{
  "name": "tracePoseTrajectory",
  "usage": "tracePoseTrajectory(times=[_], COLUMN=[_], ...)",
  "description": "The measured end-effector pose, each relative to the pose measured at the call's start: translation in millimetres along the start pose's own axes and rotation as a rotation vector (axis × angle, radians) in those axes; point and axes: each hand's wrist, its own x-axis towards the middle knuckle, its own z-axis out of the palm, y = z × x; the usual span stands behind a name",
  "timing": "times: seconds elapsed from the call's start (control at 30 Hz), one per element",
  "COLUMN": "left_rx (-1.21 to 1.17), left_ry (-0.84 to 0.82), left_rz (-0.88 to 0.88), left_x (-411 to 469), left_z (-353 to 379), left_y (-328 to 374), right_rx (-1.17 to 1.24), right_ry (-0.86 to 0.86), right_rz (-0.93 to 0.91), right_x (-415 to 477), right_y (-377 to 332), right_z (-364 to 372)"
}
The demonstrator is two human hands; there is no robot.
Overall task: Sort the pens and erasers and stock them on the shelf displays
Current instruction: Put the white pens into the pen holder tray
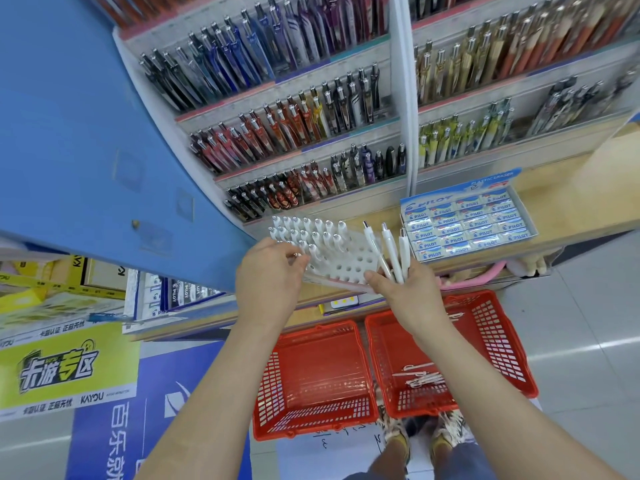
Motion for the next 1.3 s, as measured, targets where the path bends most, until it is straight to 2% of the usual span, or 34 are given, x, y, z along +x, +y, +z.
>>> tracePoseTrajectory(times=[0.17, 0.3, 0.4, 0.47, 0.57, 0.7, 0.8, 0.87, 0.97, 1.03, 1.3], left_rx=[0.054, 0.003, -0.237, -0.488, -0.841, -0.952, -0.993, -0.973, -0.72, -0.571, -0.422], left_ry=[-0.031, 0.009, 0.009, -0.12, -0.281, -0.271, -0.149, -0.031, 0.104, 0.123, 0.124], left_rz=[-0.028, -0.042, -0.001, -0.019, -0.139, -0.186, -0.181, -0.185, -0.095, -0.042, -0.006], left_x=[1.3, -4.0, -10.6, -12.3, -11.4, -12.4, -11.9, -8.8, -5.3, -7.0, -15.7], left_z=[-0.5, -10.1, -23.7, -31.4, -38.6, -42.3, -50.6, -58.6, -60.8, -55.8, -27.5], left_y=[2.4, 4.3, 20.1, 35.5, 53.2, 56.3, 48.2, 39.1, 19.5, 11.3, 6.2], right_rx=[0.046, 0.291, 0.281, 0.3, 0.299, 0.291, 0.264, 0.266, 0.273, 0.282, 0.175], right_ry=[0.004, -0.007, -0.154, -0.253, -0.331, -0.392, -0.299, -0.169, -0.077, -0.069, -0.048], right_rz=[0.002, 0.018, -0.07, -0.103, -0.134, -0.127, -0.052, 0.035, 0.115, 0.119, 0.054], right_x=[-5.1, -12.5, -20.4, -26.1, -33.8, -38.5, -34.0, -28.7, -21.0, -17.5, -6.5], right_y=[-4.7, -18.4, -33.6, -45.0, -61.5, -65.6, -56.8, -48.2, -36.3, -30.9, -15.3], right_z=[-1.9, -15.2, -27.6, -32.7, -35.7, -39.8, -40.8, -42.2, -45.6, -44.7, -17.9])
